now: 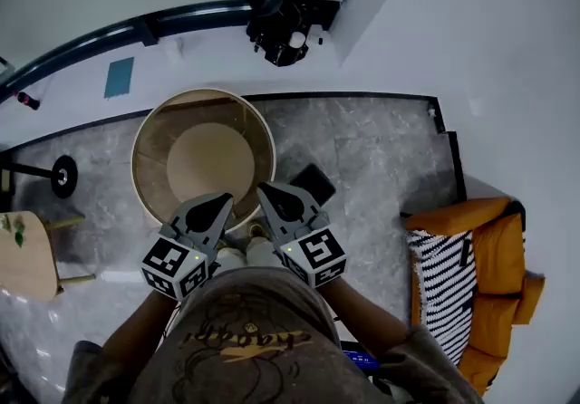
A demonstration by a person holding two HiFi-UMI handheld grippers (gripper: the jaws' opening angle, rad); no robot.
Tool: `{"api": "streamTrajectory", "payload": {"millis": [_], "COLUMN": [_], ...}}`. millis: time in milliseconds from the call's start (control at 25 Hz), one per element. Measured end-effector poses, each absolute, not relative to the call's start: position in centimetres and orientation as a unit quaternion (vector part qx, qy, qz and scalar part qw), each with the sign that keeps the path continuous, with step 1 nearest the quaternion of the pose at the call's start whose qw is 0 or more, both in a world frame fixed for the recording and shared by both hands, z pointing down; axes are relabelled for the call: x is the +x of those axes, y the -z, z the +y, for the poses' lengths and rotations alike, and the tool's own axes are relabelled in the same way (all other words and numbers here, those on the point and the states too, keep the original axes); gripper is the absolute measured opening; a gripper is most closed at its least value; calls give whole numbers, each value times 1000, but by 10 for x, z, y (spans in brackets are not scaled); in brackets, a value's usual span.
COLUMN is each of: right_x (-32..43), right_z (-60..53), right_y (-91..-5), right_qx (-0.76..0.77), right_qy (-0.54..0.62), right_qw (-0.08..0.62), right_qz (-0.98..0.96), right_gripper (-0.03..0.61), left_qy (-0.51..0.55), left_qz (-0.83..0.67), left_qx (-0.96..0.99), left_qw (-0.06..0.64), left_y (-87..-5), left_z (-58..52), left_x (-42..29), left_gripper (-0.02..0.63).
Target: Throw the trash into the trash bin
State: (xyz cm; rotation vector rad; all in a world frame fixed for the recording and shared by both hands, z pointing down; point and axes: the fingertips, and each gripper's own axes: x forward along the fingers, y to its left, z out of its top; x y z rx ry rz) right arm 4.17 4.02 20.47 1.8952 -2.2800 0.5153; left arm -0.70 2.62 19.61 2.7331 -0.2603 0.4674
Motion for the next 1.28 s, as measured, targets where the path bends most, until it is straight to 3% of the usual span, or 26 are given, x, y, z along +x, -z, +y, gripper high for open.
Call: {"api": "streamTrajectory", "payload": {"millis": [560,1280], "right_x": [-49,-72], "right_z": [-2,-10], "right_y": [-111,-109], "right_qx": [532,513], "right_qy": [-63,-59], "right_qw": [-9,-14], "right_qz": [-844,-856], "right_gripper": [20,20], "left_qy": [-58,-45], "left_qz": [-231,-262], "left_qx": [969,962], "left_qw": [71,67], "left_y": [-122,-128], "left_z": [-23,-34], "left_x": [-95,-128], "left_gripper": [20,20]}}
